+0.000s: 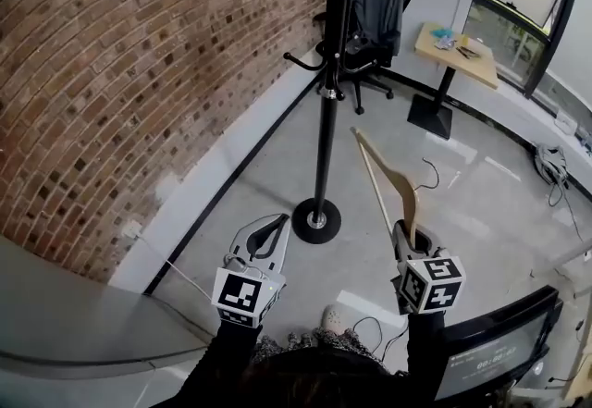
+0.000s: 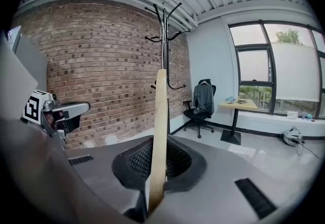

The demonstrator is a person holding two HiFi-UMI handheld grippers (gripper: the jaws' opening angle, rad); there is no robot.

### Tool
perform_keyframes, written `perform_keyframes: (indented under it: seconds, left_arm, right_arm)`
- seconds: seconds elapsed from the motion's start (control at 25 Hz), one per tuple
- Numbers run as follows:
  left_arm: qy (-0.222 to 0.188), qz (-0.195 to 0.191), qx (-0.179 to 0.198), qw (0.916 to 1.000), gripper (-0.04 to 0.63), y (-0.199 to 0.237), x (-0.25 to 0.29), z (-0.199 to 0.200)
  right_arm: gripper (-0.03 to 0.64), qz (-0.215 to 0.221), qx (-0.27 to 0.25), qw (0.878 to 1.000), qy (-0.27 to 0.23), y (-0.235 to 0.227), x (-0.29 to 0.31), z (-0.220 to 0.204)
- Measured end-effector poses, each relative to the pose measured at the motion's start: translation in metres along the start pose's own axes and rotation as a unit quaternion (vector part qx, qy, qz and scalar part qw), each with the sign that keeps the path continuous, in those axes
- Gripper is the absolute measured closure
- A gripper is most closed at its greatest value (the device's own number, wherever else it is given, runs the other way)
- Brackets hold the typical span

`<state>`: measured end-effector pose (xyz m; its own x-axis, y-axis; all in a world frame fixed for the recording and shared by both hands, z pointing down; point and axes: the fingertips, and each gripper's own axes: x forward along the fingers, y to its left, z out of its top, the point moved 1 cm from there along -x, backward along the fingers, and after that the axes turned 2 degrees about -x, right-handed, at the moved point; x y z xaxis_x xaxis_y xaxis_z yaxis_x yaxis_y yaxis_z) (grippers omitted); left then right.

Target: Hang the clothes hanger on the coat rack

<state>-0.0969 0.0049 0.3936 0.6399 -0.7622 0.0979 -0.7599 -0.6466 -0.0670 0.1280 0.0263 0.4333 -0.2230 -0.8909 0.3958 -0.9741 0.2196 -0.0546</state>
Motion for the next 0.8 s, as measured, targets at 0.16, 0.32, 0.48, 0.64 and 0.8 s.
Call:
perform_keyframes:
  seconds: [0.16, 0.32, 0.48, 0.64, 0.8]
  left_arm:
    - [0.001, 0.019, 0.006, 0.9998, 0.586, 0.0, 0.033, 0.006]
    - [0.002, 0.036, 0.008, 0.9993, 0.586, 0.003, 0.06, 0.01]
    - [0.005, 0.05, 0.006, 0.9987, 0.586, 0.003, 0.079, 0.01]
    - [0.016, 0.061, -0.003, 0.998, 0.586, 0.011, 0.093, 0.002]
    - [0.016, 0.066, -0.005, 0.9977, 0.586, 0.027, 0.109, 0.001]
  right_arm:
    - [0.598, 0.024, -0.013, 1.0, 0.005, -0.024, 0.03, 0.01]
    - [0.598, 0.04, -0.021, 0.999, 0.006, -0.045, 0.057, 0.019]
    - [0.598, 0.053, -0.027, 0.998, 0.013, -0.063, 0.078, 0.022]
    - [0.598, 0.057, -0.025, 0.998, 0.025, -0.075, 0.099, 0.022]
    - [0.598, 0.057, -0.023, 0.998, 0.034, -0.082, 0.122, 0.023]
